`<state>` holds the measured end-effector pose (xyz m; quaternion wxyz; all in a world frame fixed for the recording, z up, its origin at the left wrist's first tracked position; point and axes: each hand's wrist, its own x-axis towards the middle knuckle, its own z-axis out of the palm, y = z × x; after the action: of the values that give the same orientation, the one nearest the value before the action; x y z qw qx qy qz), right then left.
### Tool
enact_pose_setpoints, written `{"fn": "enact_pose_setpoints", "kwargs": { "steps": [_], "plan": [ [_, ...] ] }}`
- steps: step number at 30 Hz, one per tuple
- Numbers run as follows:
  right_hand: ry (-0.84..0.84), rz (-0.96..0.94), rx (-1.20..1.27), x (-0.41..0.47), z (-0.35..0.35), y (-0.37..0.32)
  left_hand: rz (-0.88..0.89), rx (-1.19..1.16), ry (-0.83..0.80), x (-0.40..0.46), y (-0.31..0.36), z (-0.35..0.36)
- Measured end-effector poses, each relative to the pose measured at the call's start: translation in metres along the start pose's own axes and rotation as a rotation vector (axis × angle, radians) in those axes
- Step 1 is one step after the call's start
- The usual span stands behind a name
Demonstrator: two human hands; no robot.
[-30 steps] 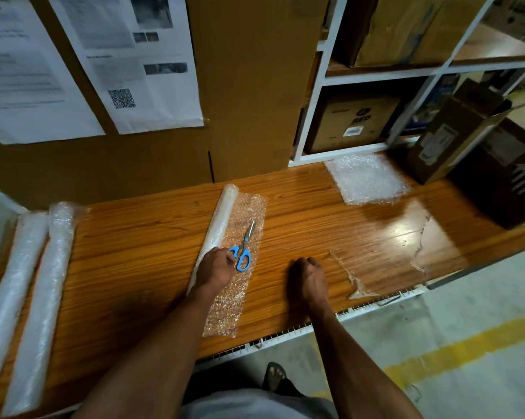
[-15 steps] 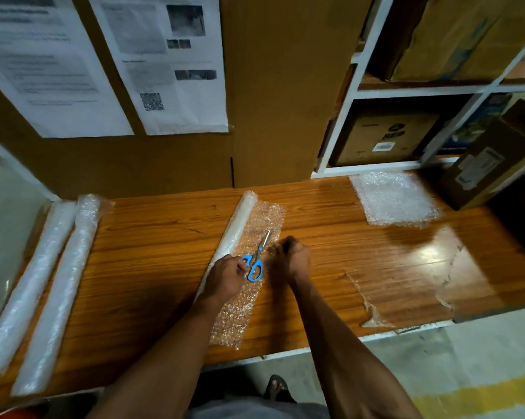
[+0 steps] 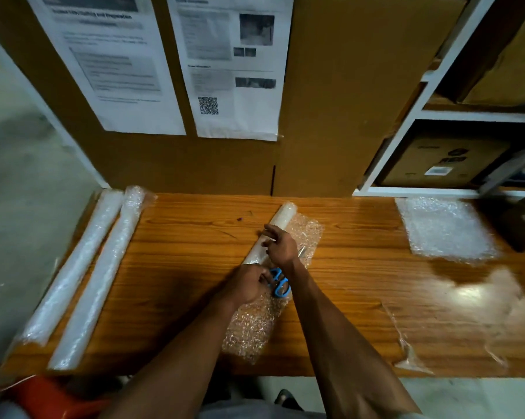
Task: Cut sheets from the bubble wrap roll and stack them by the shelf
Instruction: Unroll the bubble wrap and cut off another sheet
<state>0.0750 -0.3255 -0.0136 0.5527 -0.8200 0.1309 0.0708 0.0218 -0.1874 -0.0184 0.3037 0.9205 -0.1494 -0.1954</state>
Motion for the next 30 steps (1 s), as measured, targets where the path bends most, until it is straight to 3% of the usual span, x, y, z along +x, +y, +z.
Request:
{"fn": "enact_pose_setpoints", "kwargs": {
  "steps": [4,8,12,17,20,25,30],
  "plan": [
    [0.217,-0.005,-0.076,-0.023,-0.016,0.021,-0.073,0.036,0.054,0.006,0.006,0.003],
    [0.471,0.035,-0.144,-0.052,-0.028,0.054,-0.09,0.288,0.101,0.006,0.024,0.015],
    [0.379,0.112,-0.407,-0.078,-0.038,0.078,-0.128,0.374,0.066,0.013,0.035,0.022],
    [0.364,0.145,-0.535,-0.096,-0.034,0.082,-0.119,0.432,0.05,0.011,0.047,0.016],
    [0.336,0.184,-0.676,-0.108,-0.029,0.073,-0.232,0.238,-0.042,0.014,0.048,0.009],
    [0.302,0.257,-0.771,-0.116,-0.017,0.066,-0.42,-0.617,-0.194,0.011,0.04,-0.005],
    [0.272,0.275,-0.812,-0.115,-0.018,0.072,-0.426,-0.78,-0.225,-0.01,0.034,-0.014]
  ]
}}
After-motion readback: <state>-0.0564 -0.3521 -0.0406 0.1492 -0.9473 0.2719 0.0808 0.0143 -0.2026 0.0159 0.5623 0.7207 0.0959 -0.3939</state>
